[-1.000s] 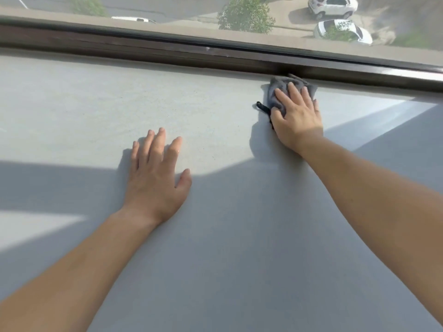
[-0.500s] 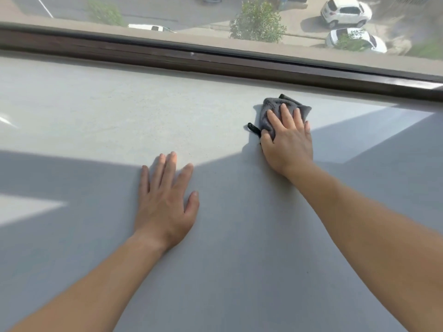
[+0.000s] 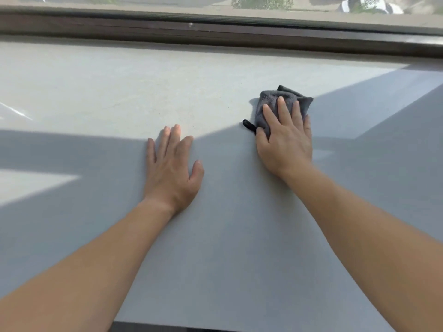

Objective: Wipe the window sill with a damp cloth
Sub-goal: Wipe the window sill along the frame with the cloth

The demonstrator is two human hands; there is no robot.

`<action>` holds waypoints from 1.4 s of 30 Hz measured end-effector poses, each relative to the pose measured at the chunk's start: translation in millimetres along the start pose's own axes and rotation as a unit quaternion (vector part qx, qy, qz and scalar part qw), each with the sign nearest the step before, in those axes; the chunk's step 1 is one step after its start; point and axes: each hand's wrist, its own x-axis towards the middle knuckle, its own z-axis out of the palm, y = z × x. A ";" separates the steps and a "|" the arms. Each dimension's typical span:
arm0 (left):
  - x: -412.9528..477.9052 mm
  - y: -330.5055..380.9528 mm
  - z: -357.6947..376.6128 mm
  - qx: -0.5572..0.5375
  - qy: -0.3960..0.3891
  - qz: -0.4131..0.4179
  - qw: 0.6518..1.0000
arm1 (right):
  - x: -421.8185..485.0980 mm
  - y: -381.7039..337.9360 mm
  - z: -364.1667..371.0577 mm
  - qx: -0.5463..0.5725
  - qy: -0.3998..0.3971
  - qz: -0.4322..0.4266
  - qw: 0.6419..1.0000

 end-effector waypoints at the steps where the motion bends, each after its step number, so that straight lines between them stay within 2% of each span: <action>1: 0.1 0.2 0.1 -0.018 0.009 0.001 1.000 | -18.9 -12.0 5.1 0.001 0.003 -0.030 1.000; 4: -1.3 -0.6 -2.6 -0.067 0.022 0.001 0.998 | -85.1 -37.4 21.1 -0.004 -0.017 -0.193 0.981; 6: -2.1 -2.3 -3.9 -0.087 0.020 0.008 0.996 | -101.4 -27.8 20.9 -0.017 -0.042 -0.233 0.972; 8: -3.3 -3.4 -5.5 -0.115 0.021 0.013 0.993 | -92.4 -5.5 13.5 -0.019 -0.031 -0.169 0.985; 11: -13.1 -6.2 -11.8 -0.183 0.063 0.019 0.981 | -82.0 12.1 3.5 -0.003 -0.017 0.003 1.000; 12: -20.1 -8.7 -14.4 -0.181 0.079 0.021 0.980 | -89.9 4.9 5.8 -0.004 -0.007 0.017 1.000; 13: -28.9 -10.9 -17.1 -0.164 0.088 0.024 0.982 | -104.2 -7.2 10.6 -0.008 0.004 0.006 1.000; 15: -50.3 -11.8 -20.8 -0.115 0.085 0.044 0.989 | -147.5 -35.6 22.5 -0.009 0.007 -0.086 0.996; 17: -74.9 -9.2 -19.8 -0.082 0.053 0.070 0.993 | -192.2 -49.7 30.5 -0.025 -0.022 -0.207 0.978; 19: -100.2 -6.2 -17.9 -0.072 0.001 0.060 0.996 | -205.9 -39.9 27.5 -0.031 -0.051 -0.254 0.965; 21: -121.3 -9.1 -14.9 -0.057 -0.043 0.041 0.997 | -196.0 -20.1 22.8 -0.035 -0.039 -0.203 0.978; 24: -134.9 -15.9 -12.1 -0.006 -0.083 0.063 0.995 | -182.7 -4.9 15.2 -0.019 -0.035 -0.025 0.999; 26: -134.0 -14.4 -11.7 0.015 -0.088 0.057 0.994 | -195.5 -24.1 20.1 -0.013 -0.010 0.012 1.000; 27: -133.8 -12.6 -11.7 0.021 -0.086 0.054 0.995 | -210.3 -37.7 24.1 -0.009 -0.006 -0.011 1.000; 29: -134.0 -11.7 -11.4 0.023 -0.080 0.055 0.995 | -248.1 -59.9 32.6 -0.010 -0.015 -0.118 0.993; 32: -134.6 -14.1 -9.9 0.026 -0.083 0.056 0.995 | -284.5 -53.5 34.2 -0.021 -0.043 -0.234 0.971; 34: -135.3 -13.9 -8.9 0.035 -0.082 0.054 0.995 | -278.1 -27.3 32.7 -0.025 -0.025 -0.220 0.975; 37: -135.0 -12.5 -9.3 0.007 -0.076 0.046 0.996 | -263.1 4.0 24.8 0.006 0.009 -0.050 0.999; 39: -133.4 -9.5 -10.5 -0.016 -0.075 0.032 0.997 | -269.4 -2.6 25.9 0.010 0.029 0.007 1.000; 40: -133.1 -6.2 -10.5 -0.017 -0.076 0.024 0.997 | -278.8 -9.3 28.6 0.004 0.031 -0.010 0.999; 42: -133.3 2.1 -9.8 -0.003 -0.079 0.006 0.997 | -301.7 -12.4 31.4 -0.007 0.017 -0.112 0.994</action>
